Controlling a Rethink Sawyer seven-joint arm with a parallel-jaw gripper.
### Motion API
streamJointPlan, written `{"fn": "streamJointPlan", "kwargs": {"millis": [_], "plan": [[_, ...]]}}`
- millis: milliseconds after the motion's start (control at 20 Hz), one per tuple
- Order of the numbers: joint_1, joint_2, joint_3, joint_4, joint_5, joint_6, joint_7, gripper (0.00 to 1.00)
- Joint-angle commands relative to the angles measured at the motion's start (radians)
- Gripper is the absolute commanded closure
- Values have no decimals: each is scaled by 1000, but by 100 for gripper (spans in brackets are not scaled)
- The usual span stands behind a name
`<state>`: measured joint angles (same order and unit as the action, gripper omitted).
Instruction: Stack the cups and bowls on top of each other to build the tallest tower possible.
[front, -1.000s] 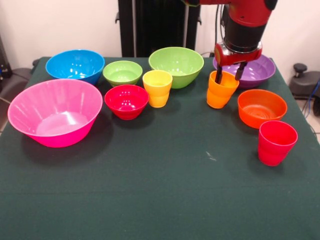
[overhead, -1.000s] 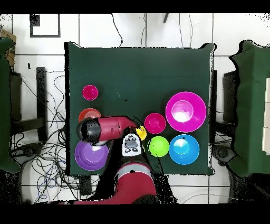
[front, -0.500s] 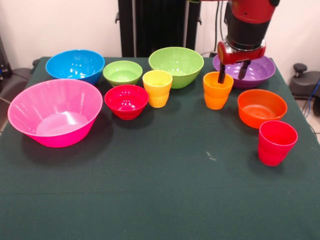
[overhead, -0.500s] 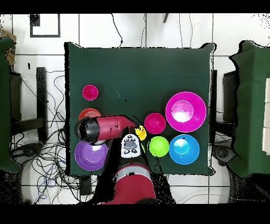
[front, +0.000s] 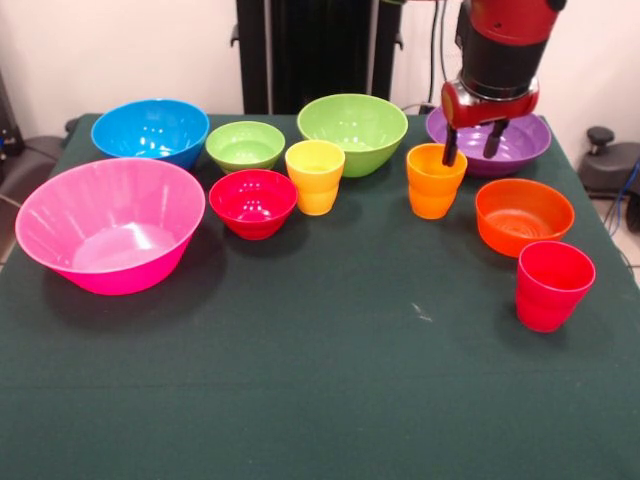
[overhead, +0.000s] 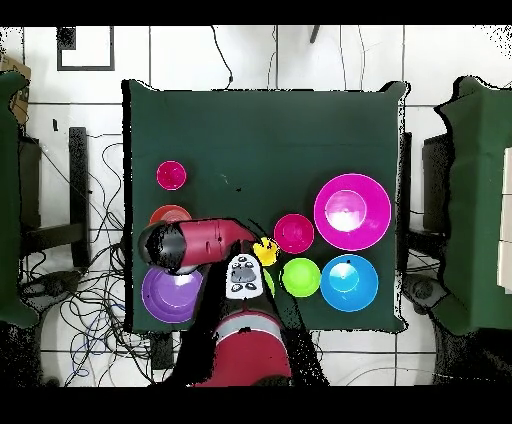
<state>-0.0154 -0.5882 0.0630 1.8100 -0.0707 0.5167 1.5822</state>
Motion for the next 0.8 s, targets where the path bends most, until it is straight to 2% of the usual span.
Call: {"fn": "streamJointPlan", "kwargs": {"millis": [50, 350, 500, 800], "plan": [[24, 96, 33, -4, 1, -98, 175, 0], [30, 116, 30, -7, -10, -130, 172, 0], [36, 151, 21, -27, -13, -159, 172, 0], [37, 169, 13, -40, -11, -164, 161, 0]]}}
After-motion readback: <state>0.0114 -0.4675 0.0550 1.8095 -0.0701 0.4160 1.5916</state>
